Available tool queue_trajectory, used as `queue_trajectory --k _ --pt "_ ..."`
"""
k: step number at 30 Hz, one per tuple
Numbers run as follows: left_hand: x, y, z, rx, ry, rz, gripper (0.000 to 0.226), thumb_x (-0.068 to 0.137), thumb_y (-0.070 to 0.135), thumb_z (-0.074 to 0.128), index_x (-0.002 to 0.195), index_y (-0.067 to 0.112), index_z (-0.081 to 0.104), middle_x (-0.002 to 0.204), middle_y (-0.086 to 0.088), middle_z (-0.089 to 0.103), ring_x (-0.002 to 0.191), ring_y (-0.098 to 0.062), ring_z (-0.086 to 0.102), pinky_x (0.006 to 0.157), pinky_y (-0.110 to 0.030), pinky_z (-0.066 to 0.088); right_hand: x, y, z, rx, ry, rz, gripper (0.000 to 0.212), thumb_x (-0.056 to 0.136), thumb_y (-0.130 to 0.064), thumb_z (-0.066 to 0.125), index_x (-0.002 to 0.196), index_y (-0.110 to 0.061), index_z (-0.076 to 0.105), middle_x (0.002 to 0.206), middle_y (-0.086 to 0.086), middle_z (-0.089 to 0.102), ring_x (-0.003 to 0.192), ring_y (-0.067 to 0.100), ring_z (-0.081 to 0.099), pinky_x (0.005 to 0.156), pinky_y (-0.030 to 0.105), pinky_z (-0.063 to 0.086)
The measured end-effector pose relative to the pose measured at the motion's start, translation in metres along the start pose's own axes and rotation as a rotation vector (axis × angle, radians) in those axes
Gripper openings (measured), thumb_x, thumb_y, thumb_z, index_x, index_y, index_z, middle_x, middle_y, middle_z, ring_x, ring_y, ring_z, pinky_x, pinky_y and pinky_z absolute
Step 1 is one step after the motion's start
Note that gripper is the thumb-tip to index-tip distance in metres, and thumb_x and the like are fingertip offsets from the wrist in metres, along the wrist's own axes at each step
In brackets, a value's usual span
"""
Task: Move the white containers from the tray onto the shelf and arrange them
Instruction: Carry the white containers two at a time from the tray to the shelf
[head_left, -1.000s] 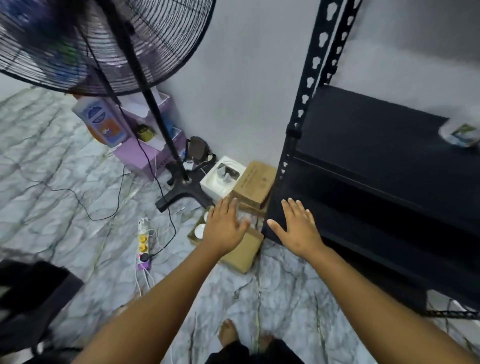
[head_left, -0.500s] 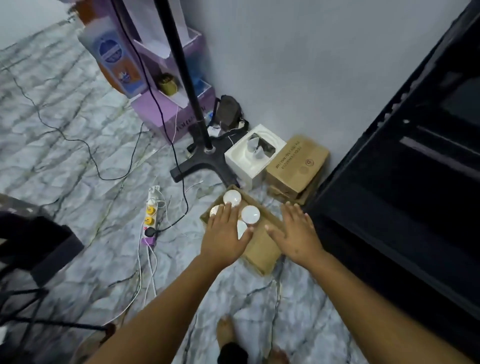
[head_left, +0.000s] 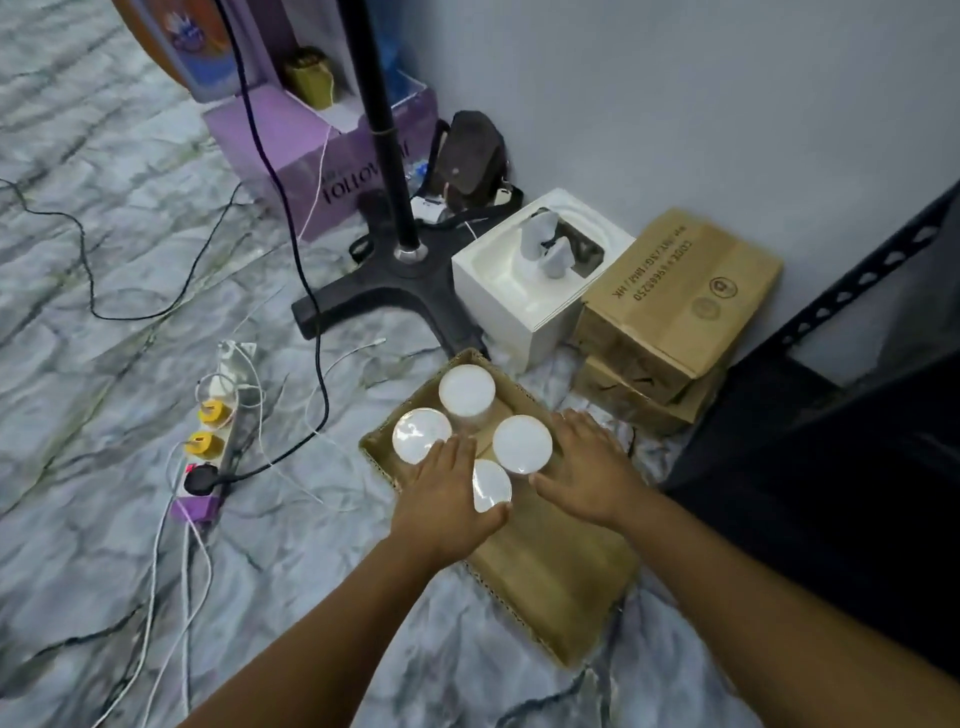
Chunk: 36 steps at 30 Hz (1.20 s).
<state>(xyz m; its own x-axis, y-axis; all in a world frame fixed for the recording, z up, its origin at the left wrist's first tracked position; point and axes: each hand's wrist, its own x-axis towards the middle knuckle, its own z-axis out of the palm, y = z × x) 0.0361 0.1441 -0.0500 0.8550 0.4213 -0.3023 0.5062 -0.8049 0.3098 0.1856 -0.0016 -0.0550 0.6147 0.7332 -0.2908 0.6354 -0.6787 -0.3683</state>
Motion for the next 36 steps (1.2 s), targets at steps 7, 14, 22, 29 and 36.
queue_trajectory --k 7,14,22,29,36 --pt "0.03 -0.045 0.077 0.008 -0.005 0.011 0.107 0.071 0.074 0.058 0.15 0.017 0.012 0.157 -0.005 0.021 0.142 -0.025 0.022 0.111 -0.04 0.029 0.054 0.026 0.072 -0.117 -0.068 -0.106 0.094 0.079 -0.061 0.056 0.15 -0.018 0.012 0.158 0.006 0.013 0.144 0.025 0.014 0.117 0.039 0.015" --pt "0.045 -0.054 0.119 0.059 -0.008 0.029 0.121 0.062 0.074 0.065 0.15 0.017 0.003 0.156 0.0 0.017 0.142 -0.019 0.021 0.108 -0.041 0.029 0.082 0.037 0.095 -0.131 -0.051 -0.196 0.103 0.075 -0.053 0.068 0.151 -0.015 0.009 0.158 0.006 0.012 0.145 0.023 0.011 0.118 0.039 0.017" --pt "0.059 -0.051 0.121 0.063 -0.004 0.018 0.109 0.069 0.063 0.066 0.148 0.011 0.013 0.146 -0.002 0.031 0.132 -0.021 0.037 0.096 -0.04 0.042 0.085 0.044 0.102 -0.121 -0.015 -0.146 0.107 0.067 -0.051 0.076 0.147 -0.012 0.015 0.149 0.009 0.019 0.137 0.029 0.019 0.111 0.041 0.027" --pt "0.061 -0.05 0.119 0.084 -0.048 -0.011 0.115 0.067 0.063 0.069 0.149 0.01 0.007 0.148 -0.006 0.026 0.135 -0.024 0.03 0.102 -0.043 0.036 0.063 0.06 0.119 -0.027 -0.013 -0.067 0.111 0.063 -0.05 0.08 0.147 -0.019 0.014 0.147 0.009 0.02 0.134 0.031 0.022 0.107 0.039 0.028" --pt "0.057 -0.049 0.114 -0.148 0.039 -0.018 0.106 0.067 0.059 0.073 0.146 0.017 0.015 0.147 -0.001 0.032 0.135 -0.019 0.032 0.105 -0.038 0.035 0.041 0.073 0.133 0.493 0.116 0.001 0.119 0.057 -0.035 0.089 0.147 -0.026 0.012 0.151 -0.002 0.02 0.139 0.016 0.02 0.111 0.031 0.021"
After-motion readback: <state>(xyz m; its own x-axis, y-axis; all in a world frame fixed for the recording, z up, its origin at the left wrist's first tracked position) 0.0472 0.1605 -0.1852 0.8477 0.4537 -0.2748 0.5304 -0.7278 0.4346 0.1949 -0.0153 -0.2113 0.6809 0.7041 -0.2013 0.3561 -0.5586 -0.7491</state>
